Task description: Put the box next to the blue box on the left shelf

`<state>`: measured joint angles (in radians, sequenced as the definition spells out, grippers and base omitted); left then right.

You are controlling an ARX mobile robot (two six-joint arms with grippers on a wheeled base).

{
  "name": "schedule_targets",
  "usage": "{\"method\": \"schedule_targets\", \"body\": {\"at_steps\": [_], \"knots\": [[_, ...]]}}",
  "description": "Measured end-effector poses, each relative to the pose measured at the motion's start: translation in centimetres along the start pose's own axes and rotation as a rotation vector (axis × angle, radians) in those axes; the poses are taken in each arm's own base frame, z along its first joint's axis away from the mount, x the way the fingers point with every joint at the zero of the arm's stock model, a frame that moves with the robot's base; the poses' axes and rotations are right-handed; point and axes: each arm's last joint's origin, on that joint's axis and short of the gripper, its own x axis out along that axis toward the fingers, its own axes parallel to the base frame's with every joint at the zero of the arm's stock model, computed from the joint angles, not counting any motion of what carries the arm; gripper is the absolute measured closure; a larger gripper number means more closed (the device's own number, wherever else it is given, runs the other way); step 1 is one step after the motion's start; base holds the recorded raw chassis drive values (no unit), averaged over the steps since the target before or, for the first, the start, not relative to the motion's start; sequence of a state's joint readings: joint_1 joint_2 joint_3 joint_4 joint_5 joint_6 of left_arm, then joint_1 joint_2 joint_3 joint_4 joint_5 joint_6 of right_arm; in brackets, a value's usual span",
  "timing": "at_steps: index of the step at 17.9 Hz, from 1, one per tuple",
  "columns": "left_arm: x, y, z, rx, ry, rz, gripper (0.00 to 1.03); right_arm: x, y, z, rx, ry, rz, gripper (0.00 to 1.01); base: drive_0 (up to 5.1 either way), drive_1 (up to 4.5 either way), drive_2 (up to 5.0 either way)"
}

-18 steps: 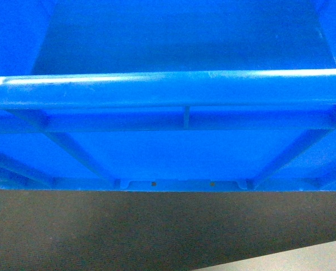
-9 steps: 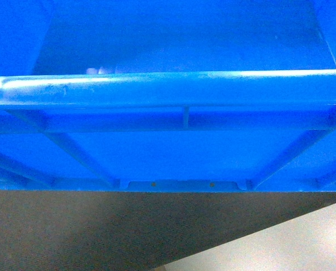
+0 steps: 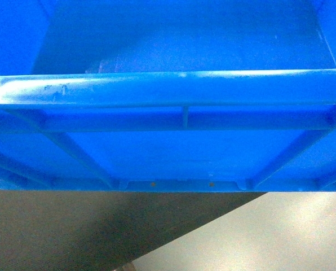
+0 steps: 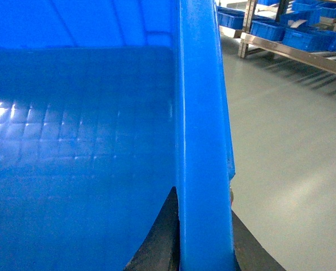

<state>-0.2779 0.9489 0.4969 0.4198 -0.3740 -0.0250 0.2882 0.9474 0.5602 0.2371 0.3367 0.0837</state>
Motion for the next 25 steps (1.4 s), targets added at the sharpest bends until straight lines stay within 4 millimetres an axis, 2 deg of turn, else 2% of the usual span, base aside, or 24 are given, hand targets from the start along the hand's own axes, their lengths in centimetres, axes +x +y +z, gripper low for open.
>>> {"method": "schedule_targets", "body": {"at_steps": [25], "knots": [[0.00, 0.00, 0.00, 0.000, 0.000, 0.000, 0.85, 0.00, 0.00, -0.01, -0.003, 0.000, 0.000, 0.93, -1.5, -1.52, -1.5]]}}
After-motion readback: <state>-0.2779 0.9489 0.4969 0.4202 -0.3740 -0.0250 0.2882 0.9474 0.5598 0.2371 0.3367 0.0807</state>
